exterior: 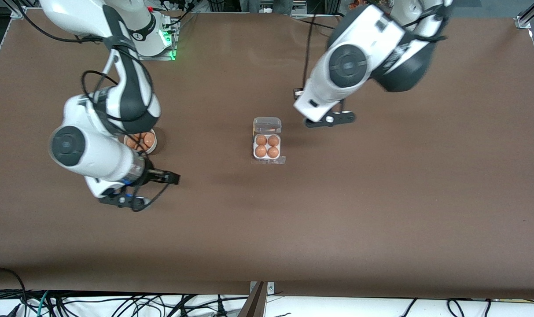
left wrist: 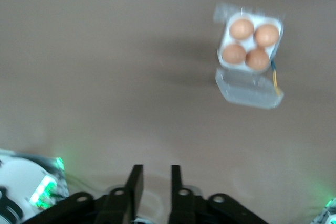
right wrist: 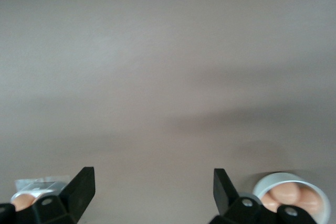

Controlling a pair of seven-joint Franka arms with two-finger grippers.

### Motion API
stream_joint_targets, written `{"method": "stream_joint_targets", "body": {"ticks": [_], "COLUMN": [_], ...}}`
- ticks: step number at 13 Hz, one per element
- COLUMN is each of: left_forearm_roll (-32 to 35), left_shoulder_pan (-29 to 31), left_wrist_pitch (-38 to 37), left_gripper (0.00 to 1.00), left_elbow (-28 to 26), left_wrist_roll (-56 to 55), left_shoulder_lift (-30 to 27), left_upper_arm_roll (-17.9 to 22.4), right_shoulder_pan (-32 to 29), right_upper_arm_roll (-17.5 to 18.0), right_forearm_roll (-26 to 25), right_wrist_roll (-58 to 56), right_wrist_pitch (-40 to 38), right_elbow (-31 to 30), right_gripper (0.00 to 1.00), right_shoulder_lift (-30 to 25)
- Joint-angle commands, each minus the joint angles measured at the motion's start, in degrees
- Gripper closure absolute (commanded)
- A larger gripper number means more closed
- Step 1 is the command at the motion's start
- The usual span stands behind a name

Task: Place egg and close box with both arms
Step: 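Withdraw the right gripper while the left gripper reaches the box lid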

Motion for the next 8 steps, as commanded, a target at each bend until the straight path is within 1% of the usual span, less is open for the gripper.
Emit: {"method": "stream_joint_targets", "body": {"ticks": [1, 2, 3, 4, 6, 8], "left_forearm_roll": [-3.9, -4.3, -4.4, -4.4, -4.9, -6.0], "left_shoulder_pan": [-2.5, -3.3, -4.5, -5.6, -7.7, -8.5], "left_wrist_pitch": [-1.0, -0.9, -0.8, -0.8, -0.4, 3.0], "left_gripper": [0.94, 0.95, 0.95, 0.95, 0.94, 0.93], "left_elbow": [1.5, 1.5, 1.6, 1.7, 1.8, 1.8], "left_wrist_roll": [-3.8, -3.8, -3.8, -3.8, -3.8, -3.8], "left_shoulder_lift": [5.2, 6.6, 8.0, 9.5, 11.9, 14.2], "left_upper_arm_roll": [0.8, 0.8, 0.8, 0.8, 0.8, 0.8], "right_shoulder_pan": [-1.5, -2.6, -3.4, -5.5, -13.4, -16.4], "right_upper_arm_roll": [-0.7, -0.5, -0.4, 0.7, 6.1, 6.4], "right_forearm_roll": [-5.0, -8.4, -10.2, -10.3, -10.2, -10.1], "right_wrist_roll": [-1.0, -2.1, -3.3, -4.9, -11.2, -13.7], "right_wrist_pitch": [-2.3, -2.7, -2.6, -2.3, -2.8, -4.6], "right_elbow": [-1.4, -1.8, -3.7, -6.5, -11.4, -15.0], "right_gripper": [0.00, 0.00, 0.00, 0.00, 0.00, 0.00], "right_shoulder_lift": [-4.4, -6.2, -10.0, -13.8, -21.3, -26.1]}}
